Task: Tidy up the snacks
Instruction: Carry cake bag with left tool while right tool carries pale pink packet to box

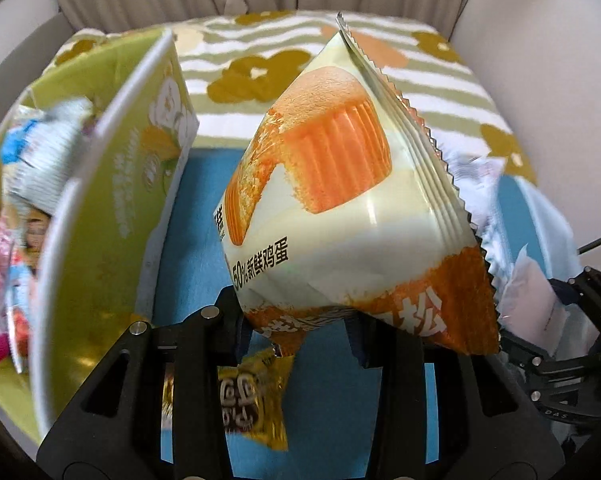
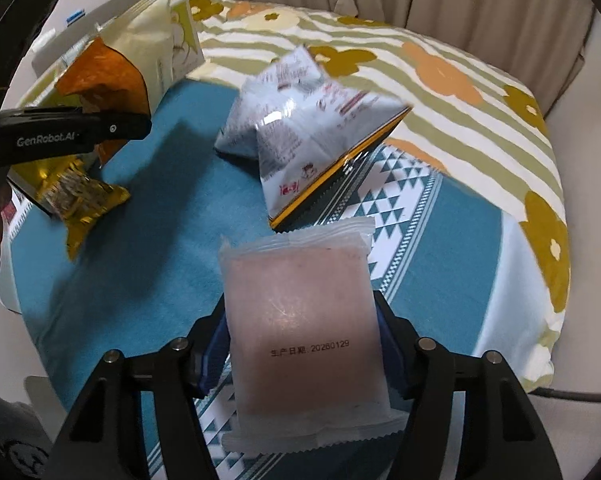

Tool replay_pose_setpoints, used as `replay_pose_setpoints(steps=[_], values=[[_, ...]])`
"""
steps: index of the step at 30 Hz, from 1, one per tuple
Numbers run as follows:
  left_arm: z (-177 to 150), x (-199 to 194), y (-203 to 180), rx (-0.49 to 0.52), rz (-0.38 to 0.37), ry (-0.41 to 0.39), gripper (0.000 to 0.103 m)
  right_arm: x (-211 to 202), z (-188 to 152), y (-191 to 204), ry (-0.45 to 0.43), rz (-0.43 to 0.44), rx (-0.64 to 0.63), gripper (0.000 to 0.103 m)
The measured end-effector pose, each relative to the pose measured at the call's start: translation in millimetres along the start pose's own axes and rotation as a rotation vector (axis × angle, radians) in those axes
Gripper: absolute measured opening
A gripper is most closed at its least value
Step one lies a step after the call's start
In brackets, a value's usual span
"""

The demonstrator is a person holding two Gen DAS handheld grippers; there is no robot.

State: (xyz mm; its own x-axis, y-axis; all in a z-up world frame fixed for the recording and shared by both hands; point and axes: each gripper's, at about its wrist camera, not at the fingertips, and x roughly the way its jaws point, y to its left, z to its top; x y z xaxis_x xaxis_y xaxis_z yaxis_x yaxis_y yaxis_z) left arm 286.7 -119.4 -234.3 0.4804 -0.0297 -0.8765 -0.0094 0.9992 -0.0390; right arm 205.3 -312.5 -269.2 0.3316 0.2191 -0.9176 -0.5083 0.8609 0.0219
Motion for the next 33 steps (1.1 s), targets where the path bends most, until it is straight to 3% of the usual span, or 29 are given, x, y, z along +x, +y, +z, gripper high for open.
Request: replay_pose_setpoints(steps=[8, 16, 25, 33], values=[[5, -91, 8, -0.002, -0.025, -0.11, 0.035, -66, 22, 11, -0.095, 0.034, 0.049, 0.06], [12, -151, 66, -0.056, 0.031, -0.169, 0.035, -114, 68, 53, -0.208, 0.092, 0.029, 0.06], [25, -160, 176, -0.061, 0.083, -0.158, 0.035, -123, 137, 138, -0.292, 0.14, -0.005, 0.06], [33, -132, 247, 0.025, 0.091, -0.057, 0.036, -98, 195, 201, -0.301, 0.175, 0.071, 0.06]])
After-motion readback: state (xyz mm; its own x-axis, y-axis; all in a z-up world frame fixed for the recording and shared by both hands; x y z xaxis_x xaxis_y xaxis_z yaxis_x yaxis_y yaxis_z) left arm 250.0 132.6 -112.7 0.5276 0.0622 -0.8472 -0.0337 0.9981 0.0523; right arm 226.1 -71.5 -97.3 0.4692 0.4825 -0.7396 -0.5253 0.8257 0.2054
